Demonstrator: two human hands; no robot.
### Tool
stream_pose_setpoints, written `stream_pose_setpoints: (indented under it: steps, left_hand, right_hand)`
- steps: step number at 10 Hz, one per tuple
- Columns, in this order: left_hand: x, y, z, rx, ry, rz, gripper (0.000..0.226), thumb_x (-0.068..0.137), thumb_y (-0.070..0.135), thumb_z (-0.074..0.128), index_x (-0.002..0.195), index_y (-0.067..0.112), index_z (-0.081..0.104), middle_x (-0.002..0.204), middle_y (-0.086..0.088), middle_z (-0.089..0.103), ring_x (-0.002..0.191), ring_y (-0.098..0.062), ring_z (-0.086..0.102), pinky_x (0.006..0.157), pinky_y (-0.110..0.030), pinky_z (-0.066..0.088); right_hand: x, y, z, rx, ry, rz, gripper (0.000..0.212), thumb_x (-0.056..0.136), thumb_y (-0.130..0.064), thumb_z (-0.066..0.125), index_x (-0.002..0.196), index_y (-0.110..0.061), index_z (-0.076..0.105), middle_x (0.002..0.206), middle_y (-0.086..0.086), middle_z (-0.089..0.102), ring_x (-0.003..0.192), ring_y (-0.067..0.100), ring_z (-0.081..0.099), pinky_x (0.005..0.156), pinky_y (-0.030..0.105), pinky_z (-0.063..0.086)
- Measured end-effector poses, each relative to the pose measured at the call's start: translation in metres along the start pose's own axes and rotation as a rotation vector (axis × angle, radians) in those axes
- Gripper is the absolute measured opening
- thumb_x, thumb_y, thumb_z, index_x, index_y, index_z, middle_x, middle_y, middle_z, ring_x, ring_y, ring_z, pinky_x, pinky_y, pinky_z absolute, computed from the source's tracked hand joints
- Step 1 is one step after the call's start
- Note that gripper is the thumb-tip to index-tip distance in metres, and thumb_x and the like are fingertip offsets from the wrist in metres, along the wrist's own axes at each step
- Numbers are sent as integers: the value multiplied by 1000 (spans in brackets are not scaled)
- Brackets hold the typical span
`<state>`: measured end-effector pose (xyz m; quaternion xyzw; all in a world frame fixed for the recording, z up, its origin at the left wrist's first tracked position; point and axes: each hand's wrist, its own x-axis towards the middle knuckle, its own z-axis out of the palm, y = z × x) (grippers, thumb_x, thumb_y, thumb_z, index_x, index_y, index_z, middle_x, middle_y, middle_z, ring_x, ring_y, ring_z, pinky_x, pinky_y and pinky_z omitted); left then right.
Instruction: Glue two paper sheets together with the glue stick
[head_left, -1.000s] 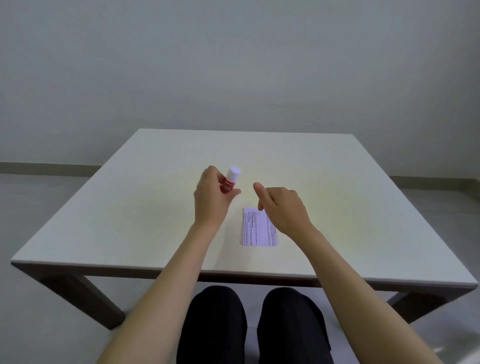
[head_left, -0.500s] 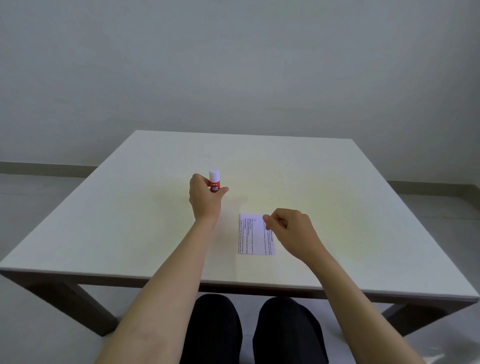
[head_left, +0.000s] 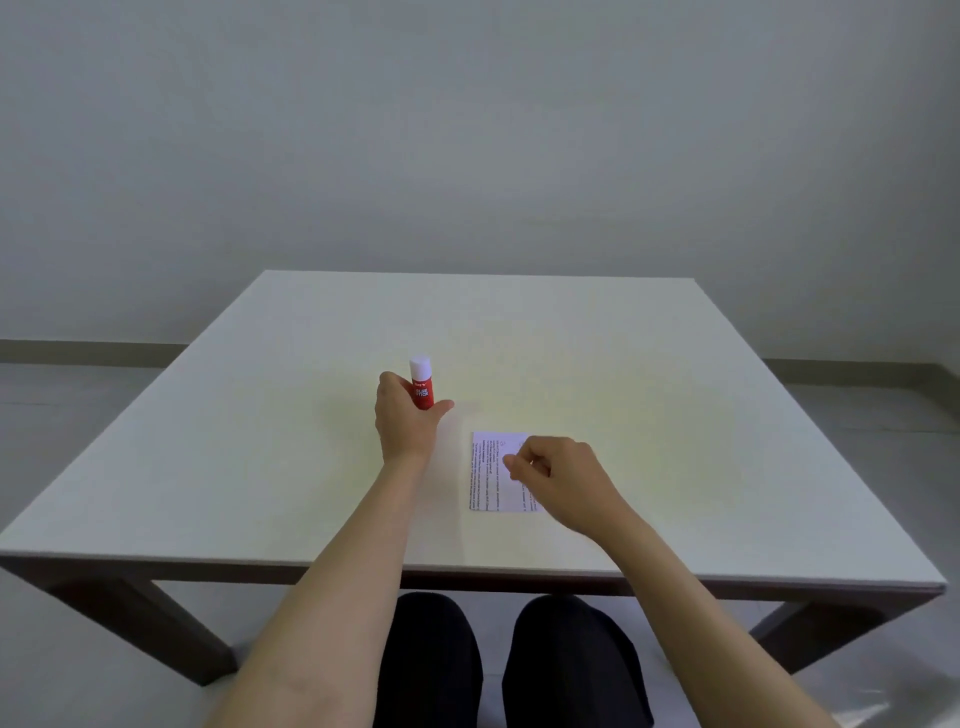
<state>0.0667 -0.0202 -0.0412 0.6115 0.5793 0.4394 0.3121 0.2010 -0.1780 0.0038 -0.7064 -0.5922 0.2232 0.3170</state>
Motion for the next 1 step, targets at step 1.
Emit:
stream_pose_setpoints:
  steps: [1]
  left_hand:
    - [-4,4,-3,11,-83,-47,96,59,39,88,133,9,35,134,-11,43,120,-28,50,84,-32,42]
  right_hand:
    - [-6,0,5,-70,-98,0,30,92,-36,53,71,-16,61,50,-8,40,47,8,36,49,22,29]
